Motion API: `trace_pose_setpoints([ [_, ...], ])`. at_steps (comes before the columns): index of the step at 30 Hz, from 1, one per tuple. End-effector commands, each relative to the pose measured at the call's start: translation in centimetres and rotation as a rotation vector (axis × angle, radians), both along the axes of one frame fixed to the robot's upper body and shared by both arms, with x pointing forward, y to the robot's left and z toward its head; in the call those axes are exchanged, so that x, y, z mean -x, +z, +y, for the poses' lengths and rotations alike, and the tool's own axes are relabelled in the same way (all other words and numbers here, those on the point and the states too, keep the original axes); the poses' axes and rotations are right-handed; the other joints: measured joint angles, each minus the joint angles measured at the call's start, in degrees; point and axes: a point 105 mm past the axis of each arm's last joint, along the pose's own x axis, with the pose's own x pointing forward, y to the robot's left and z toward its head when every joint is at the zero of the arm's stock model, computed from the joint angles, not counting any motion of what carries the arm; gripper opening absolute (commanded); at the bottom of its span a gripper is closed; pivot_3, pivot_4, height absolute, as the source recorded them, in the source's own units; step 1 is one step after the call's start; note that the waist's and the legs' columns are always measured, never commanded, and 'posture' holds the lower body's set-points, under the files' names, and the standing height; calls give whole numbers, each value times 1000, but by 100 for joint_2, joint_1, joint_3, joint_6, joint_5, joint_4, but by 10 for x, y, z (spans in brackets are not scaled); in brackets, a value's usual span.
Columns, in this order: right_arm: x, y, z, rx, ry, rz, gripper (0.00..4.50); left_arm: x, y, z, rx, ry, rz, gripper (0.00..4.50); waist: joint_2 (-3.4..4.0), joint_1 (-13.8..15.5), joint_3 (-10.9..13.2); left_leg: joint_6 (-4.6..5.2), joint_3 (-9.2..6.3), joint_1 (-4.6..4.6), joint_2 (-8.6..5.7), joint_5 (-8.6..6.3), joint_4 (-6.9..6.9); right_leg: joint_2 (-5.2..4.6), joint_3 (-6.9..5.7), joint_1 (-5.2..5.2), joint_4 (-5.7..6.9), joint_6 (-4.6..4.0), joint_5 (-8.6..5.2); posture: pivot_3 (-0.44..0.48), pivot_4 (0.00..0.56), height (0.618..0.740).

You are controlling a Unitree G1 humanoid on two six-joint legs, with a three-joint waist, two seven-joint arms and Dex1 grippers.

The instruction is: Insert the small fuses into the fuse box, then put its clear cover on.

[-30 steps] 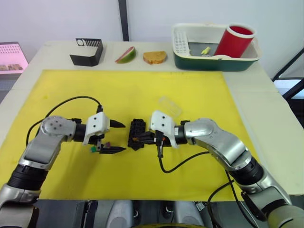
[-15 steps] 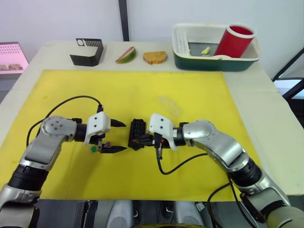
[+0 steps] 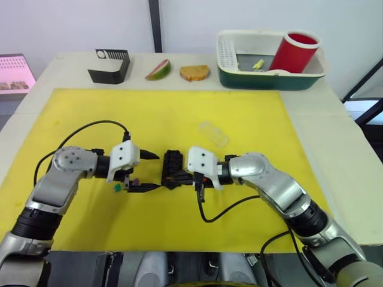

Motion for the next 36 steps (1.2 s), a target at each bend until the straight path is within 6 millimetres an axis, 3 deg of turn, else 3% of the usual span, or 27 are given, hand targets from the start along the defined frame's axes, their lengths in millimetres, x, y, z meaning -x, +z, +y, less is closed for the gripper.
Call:
trace_pose_setpoints([
  [1, -1, -15, -3, 51, -7, 28, 0, -2, 8, -4, 19, -4, -32, 4426, 0, 0, -1, 0, 0, 3, 0, 0, 0, 0, 0, 3, 0, 0, 0, 0, 150, 740],
  [11, -7, -9, -6, 45, -27, 58, 0, -2, 8, -4, 19, 2, -29, 4426, 0, -4, -1, 1, 0, 59, 2, -2, -6, 1, 2, 55, -4, -1, -1, 0, 150, 740],
  [16, -7, -2, -4, 20, -27, 58, 1990, -1, 6, 0, 0, 2, -17, 4500, 0, -4, -1, 1, 0, 61, 2, -2, -7, 0, 2, 56, -4, -1, -1, 0, 150, 740],
  [31, -9, 38, 0, -98, -20, 31, 1990, -2, 8, 2, -4, 8, -18, 4500, 1, -3, 0, 2, 0, 60, 1, -2, -8, -1, 2, 55, -4, -1, -1, 0, 150, 740],
  [36, -9, 34, 3, -95, -13, 52, 1990, -6, 9, 2, -7, 11, -23, 4500, 1, -4, 0, 2, 1, 60, 1, -2, -8, -1, 2, 55, -4, -1, -1, 0, 150, 740],
])
